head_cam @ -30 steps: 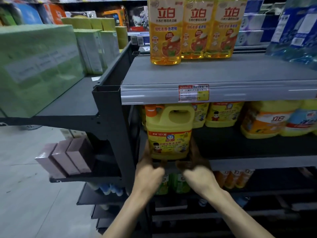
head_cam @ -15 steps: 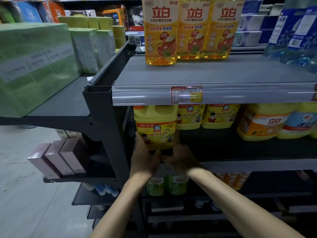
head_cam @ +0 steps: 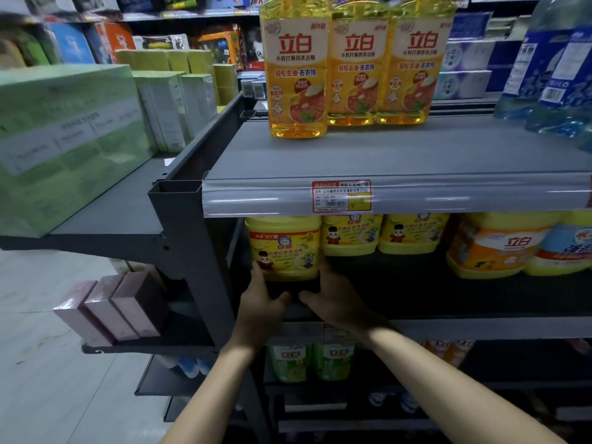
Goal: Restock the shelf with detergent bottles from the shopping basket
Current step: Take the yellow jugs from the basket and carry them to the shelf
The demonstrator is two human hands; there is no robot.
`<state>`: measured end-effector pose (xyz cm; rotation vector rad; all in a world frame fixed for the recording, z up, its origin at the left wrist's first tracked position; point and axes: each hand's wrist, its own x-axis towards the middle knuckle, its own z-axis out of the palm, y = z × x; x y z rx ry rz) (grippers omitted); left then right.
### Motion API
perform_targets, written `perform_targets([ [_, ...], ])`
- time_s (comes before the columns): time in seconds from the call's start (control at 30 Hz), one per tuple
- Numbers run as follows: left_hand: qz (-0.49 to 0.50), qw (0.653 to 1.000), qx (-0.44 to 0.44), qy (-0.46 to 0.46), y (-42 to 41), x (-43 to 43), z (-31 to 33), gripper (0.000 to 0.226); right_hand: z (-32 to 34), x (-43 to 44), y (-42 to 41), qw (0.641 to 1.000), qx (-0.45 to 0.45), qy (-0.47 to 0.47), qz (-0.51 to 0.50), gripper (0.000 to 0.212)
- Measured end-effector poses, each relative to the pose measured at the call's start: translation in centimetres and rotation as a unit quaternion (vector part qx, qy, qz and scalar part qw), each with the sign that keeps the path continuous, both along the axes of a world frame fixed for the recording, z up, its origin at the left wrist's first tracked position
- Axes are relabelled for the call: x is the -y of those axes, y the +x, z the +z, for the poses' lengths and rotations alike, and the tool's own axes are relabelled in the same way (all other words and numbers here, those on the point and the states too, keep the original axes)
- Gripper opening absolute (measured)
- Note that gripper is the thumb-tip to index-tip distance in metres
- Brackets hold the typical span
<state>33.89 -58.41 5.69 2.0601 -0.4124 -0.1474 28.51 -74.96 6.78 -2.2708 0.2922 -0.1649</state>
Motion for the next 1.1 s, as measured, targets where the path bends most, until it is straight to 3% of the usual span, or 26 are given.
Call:
perform_targets([
  [0.13,-0.004,0.999,0.034,0.003,-0.3,0.7,-1.0,0.076,-0.9,-0.1,-0.7,0.999,0.036,-0.01,0.021,0.105],
  [0.57,-0.016,0.999,0.027,0.002,0.1,-0.3,-0.8,0.069,-1.0,-0.4,0.2,0.998,0.01,-0.062,-0.003,0.101],
  [0.67,-0.044,0.999,0.025,0.014,0.1,-1.0,-0.9,0.085,-0.2,-0.8,-0.6,0.998,0.014,-0.046,-0.039,0.079],
  [0.73,-0.067,0.997,0.025,0.042,-0.2,-1.4,-0.5,0.079,0.7,-1.2,-1.8,0.996,0.017,-0.045,-0.07,0.06],
  [0.87,-0.136,0.985,0.046,0.099,-1.4,-1.8,0.0,0.054,1.4,-2.2,-4.6,0.987,-0.074,-0.095,-0.106,0.062],
  [0.97,-0.164,0.974,0.047,0.151,-2.7,-1.2,0.4,0.065,1.0,-2.3,-8.0,0.975,-0.11,-0.147,-0.125,0.066],
  [1.1,-0.244,0.947,0.061,0.202,-7.0,-0.4,1.4,0.058,0.9,-2.1,-13.7,0.952,-0.177,-0.185,-0.169,0.063],
])
